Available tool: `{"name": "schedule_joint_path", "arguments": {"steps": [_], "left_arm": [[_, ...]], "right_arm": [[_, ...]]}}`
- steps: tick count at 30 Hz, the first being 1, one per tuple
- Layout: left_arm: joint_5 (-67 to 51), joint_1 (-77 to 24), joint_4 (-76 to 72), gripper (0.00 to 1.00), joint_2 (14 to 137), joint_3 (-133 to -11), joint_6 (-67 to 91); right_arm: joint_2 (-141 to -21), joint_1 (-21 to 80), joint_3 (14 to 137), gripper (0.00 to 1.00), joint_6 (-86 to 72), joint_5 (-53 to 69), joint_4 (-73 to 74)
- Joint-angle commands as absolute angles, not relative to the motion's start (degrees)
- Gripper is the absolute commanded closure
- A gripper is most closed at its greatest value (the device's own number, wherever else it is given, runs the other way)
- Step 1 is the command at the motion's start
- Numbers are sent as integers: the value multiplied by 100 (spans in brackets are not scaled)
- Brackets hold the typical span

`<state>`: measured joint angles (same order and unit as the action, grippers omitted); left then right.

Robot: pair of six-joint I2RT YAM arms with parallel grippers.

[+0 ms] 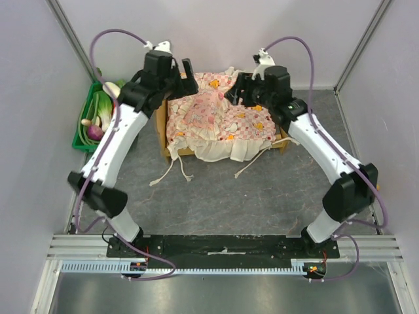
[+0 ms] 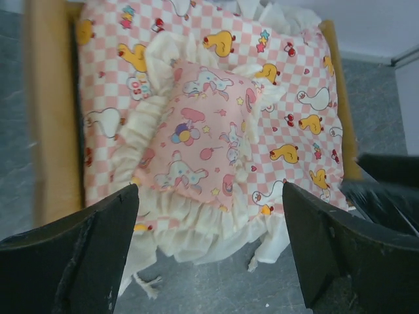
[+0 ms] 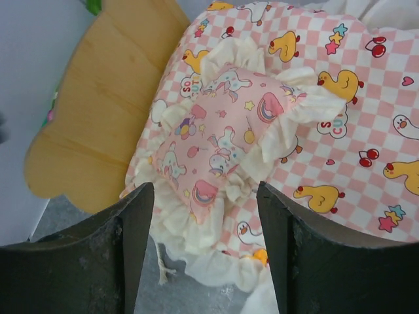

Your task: Set up the pet bed

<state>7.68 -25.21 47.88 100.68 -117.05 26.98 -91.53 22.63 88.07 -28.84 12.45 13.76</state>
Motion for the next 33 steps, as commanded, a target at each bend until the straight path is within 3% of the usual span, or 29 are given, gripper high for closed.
{"name": "schedule_joint_path", "arguments": {"steps": [1, 6, 15, 18, 19, 21, 22, 23, 33], "left_arm": [[1967, -2523, 4246, 2, 8431, -10655, 2303], [2944, -2356, 3824, 0, 6903, -8733, 2426], [2225, -1442, 3753, 0, 5819, -6865, 2602], [2004, -1248, 3718, 0, 5643, -6513, 2610], [1978, -1213, 3735, 0, 5616, -6460, 2584], [1881, -1116, 3753, 0, 5537, -6355, 2575], [1855, -1099, 3753, 0, 5502, -6320, 2540], [1854, -1064, 3753, 0, 5476, -6267, 2523], [1863, -791, 3788, 0, 5203, -6021, 2417]], "right_arm": [[-10139, 2846, 9972, 28, -3295, -542, 1976], [-11396, 3549, 10994, 27, -3559, -1887, 2417], [-12909, 3920, 12875, 30, -3253, -2864, 3515], [-13078, 3937, 13025, 49, -3086, -2716, 3516], [-13087, 3946, 13034, 62, -2998, -2733, 3498], [-13017, 3981, 12991, 77, -2918, -2848, 3428], [-12973, 3990, 12929, 92, -2779, -2813, 3367], [-12920, 4025, 12911, 98, -2690, -2795, 3218], [-12436, 4113, 12981, 100, -1592, -1838, 1996]]}}
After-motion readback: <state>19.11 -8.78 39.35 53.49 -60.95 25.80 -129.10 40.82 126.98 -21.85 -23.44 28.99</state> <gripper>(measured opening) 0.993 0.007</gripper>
